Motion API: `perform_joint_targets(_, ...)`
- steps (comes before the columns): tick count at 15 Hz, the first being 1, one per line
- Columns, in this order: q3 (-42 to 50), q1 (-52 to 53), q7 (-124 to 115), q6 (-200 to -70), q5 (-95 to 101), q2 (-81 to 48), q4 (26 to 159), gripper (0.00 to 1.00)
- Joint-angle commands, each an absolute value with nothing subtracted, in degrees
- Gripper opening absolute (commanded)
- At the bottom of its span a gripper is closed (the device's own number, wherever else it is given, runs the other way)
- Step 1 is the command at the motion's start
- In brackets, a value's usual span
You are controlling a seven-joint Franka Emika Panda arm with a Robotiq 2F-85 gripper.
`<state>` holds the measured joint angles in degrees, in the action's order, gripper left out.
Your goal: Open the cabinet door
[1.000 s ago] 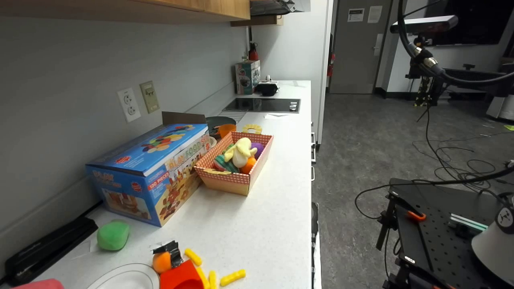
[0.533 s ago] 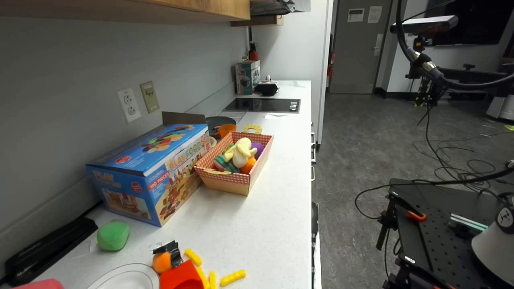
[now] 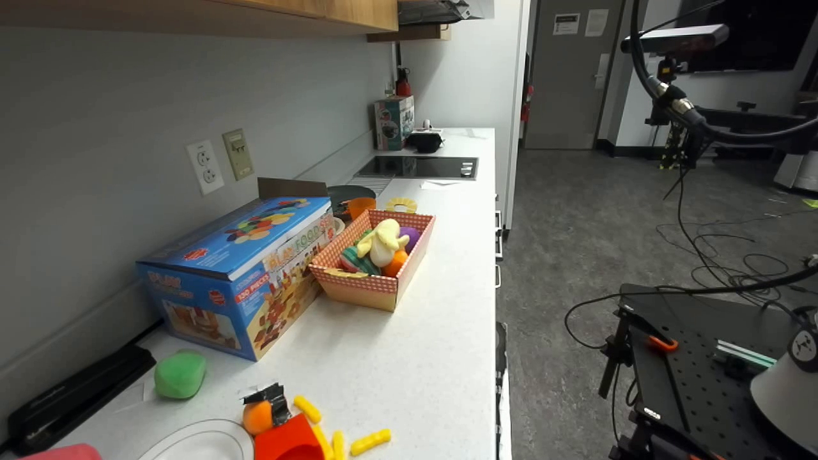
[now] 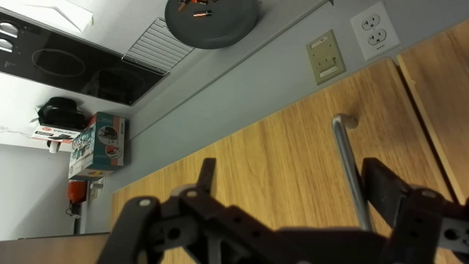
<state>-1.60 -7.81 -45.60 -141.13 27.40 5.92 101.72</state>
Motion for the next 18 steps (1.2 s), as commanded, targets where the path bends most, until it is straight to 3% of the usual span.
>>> perform_joint_targets(1, -0.99, -7.47, -47.33, -141.94, 29.26, 5.68, 101.42, 1.0)
perform_joint_targets(10, -2.71, -6.81, -57.7, -129.81, 42.23, 6.28, 99.74, 1.0)
perform_joint_targets(18, 1.06, -9.15, -54.94, -124.75, 40.71, 16.92, 108.98, 1.0)
